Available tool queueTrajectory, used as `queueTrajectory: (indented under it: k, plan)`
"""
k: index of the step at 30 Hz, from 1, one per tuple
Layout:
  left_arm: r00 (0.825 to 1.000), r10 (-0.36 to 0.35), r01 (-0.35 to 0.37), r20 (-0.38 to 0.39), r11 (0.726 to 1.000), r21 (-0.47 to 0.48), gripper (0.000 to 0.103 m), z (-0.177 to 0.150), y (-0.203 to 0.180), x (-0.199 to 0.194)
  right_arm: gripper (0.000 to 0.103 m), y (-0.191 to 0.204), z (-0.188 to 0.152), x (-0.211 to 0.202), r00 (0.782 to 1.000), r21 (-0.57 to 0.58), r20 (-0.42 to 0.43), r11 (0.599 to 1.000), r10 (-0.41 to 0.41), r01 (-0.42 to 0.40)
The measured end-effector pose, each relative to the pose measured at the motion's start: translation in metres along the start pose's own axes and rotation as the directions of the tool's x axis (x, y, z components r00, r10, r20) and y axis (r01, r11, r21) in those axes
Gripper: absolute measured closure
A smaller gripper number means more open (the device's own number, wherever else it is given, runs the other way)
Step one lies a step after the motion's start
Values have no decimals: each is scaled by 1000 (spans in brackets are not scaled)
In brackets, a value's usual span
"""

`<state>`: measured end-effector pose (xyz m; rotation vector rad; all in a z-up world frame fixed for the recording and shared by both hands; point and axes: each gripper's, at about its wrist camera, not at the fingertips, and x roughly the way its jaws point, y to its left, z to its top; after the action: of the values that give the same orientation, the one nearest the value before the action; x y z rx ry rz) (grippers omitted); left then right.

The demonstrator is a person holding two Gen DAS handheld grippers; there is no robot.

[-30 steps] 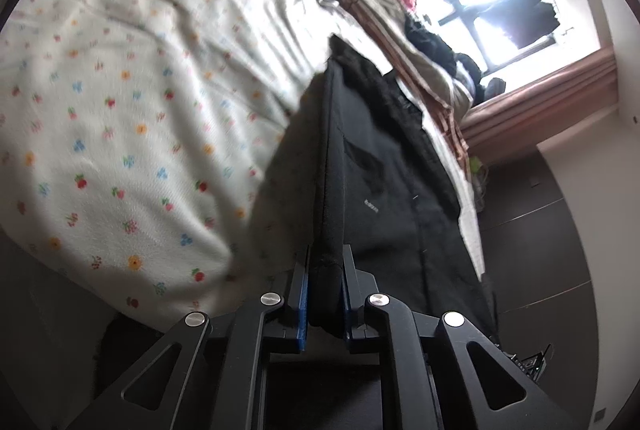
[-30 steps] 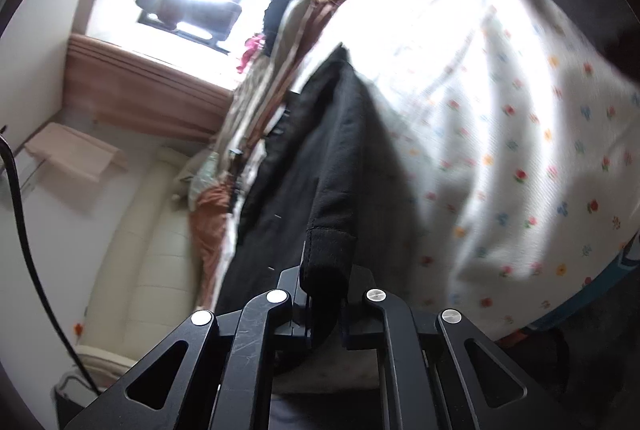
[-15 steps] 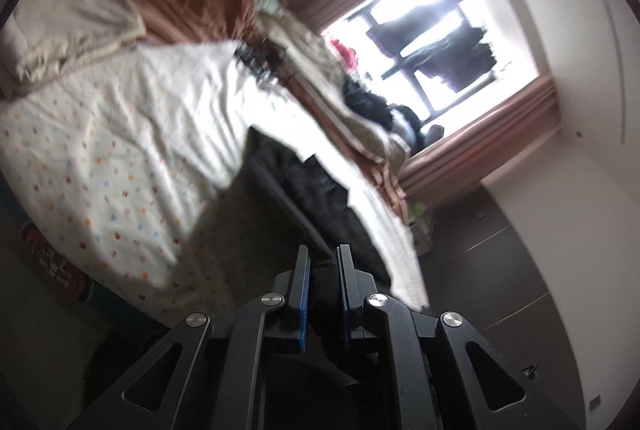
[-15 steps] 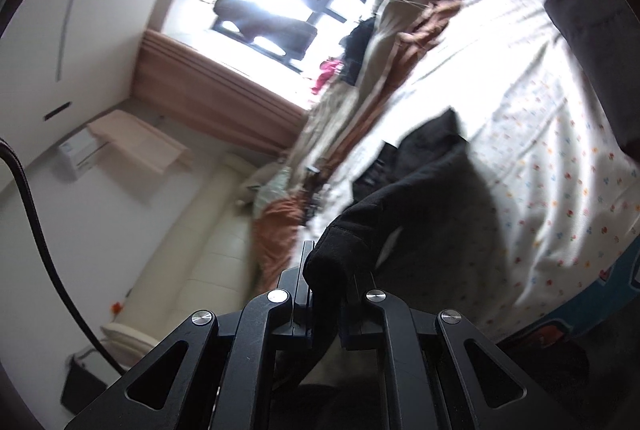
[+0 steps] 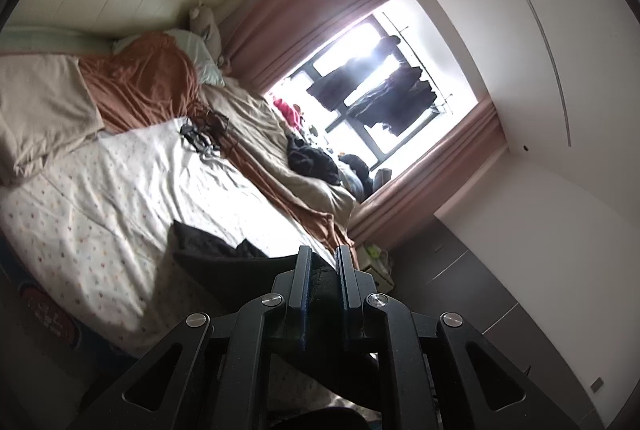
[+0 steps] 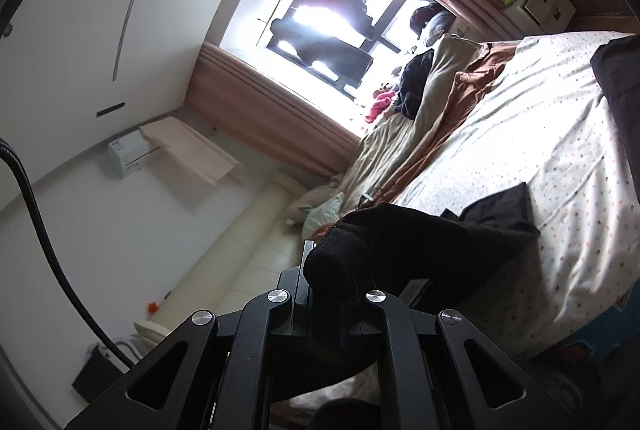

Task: Fold large clothes
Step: 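Lift the hem with both grippers and fold it toward the collar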

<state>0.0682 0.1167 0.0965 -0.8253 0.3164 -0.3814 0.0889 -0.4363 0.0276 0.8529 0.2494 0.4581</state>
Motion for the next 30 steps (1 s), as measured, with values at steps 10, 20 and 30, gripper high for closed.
queueTrajectory:
  k: [10, 20, 30]
  plan:
    - [1000, 19, -18, 16, 1000, -8, 91, 15, 1, 33, 94, -13, 23, 32, 1000, 42, 4, 999, -8, 8]
    - [995, 87, -88, 43, 996, 15, 91, 37, 3, 93, 94, -37, 53, 83, 999, 64, -7, 997, -37, 37]
    - [986, 167, -167, 6, 985, -53, 91, 65, 36, 187, 93, -82, 82, 158, 994, 167, -37, 980, -106, 111]
